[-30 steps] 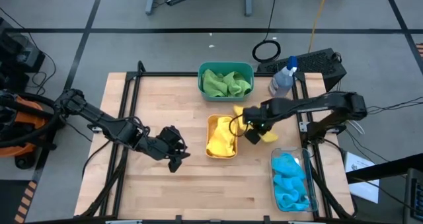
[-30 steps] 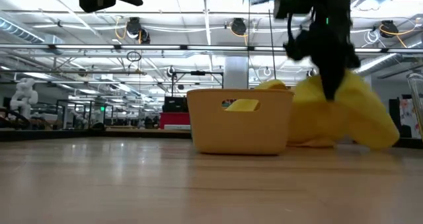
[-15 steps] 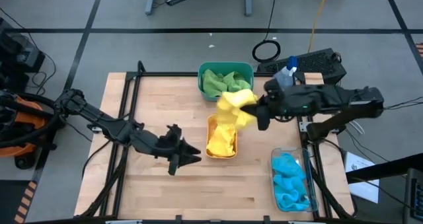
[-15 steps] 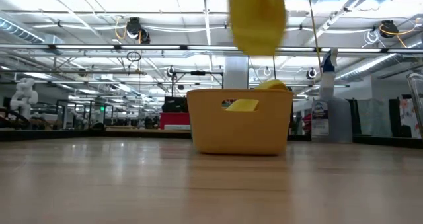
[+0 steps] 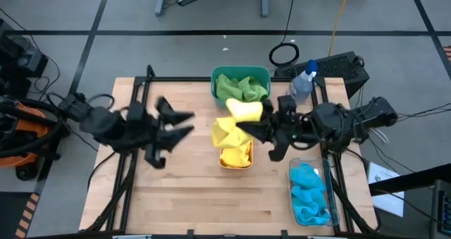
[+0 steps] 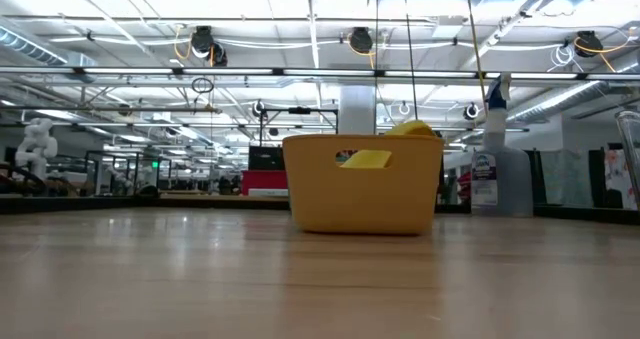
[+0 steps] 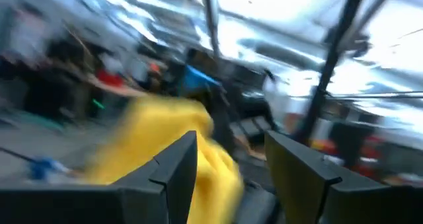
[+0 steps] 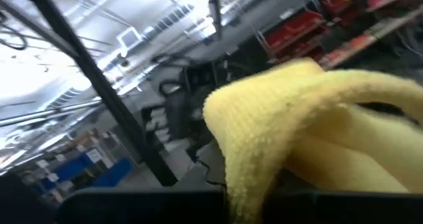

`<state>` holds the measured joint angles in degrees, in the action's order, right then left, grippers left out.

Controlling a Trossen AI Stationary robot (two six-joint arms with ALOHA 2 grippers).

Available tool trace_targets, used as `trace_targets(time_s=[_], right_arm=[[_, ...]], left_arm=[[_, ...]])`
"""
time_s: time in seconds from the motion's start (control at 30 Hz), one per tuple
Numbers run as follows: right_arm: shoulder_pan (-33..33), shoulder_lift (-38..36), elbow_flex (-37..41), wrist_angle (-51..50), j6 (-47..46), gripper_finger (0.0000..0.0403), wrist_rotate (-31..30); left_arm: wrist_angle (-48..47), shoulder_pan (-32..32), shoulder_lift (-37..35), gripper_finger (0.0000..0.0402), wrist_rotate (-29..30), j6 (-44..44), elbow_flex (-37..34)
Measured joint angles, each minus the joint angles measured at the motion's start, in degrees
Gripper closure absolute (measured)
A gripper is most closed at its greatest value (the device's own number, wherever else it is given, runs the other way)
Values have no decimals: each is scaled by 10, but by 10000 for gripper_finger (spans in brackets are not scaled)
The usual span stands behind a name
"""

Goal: Sort microfiber towel by color & place in baskets
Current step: Put the yellow microfiber towel into the yellow bin

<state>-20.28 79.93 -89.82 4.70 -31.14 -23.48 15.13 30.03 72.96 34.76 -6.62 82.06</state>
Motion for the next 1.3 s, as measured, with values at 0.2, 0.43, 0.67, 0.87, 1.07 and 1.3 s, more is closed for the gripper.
trace_targets(time_s=[0.2, 0.43, 0.67, 0.87, 1.07, 1.3], right_arm=[[-1, 41, 0, 120, 20, 399, 66], [-1, 47, 0, 170, 54, 399, 89], [1, 42, 0, 169, 70, 399, 127], [5, 42, 0, 151, 73, 399, 148], [5, 42, 0, 137, 76, 399, 148], [7, 38, 0, 74, 56, 399, 124]], left_arm=[[-130, -2, 0, 207, 120, 79, 70], [-259, -38, 5, 122, -36, -97, 70], [-220, -55, 36, 96, -87, -111, 69], [-162, -91, 82, 95, -186, -155, 69], [-126, -109, 121, 156, -257, -104, 69], [-81, -104, 121, 378, -273, -66, 69]])
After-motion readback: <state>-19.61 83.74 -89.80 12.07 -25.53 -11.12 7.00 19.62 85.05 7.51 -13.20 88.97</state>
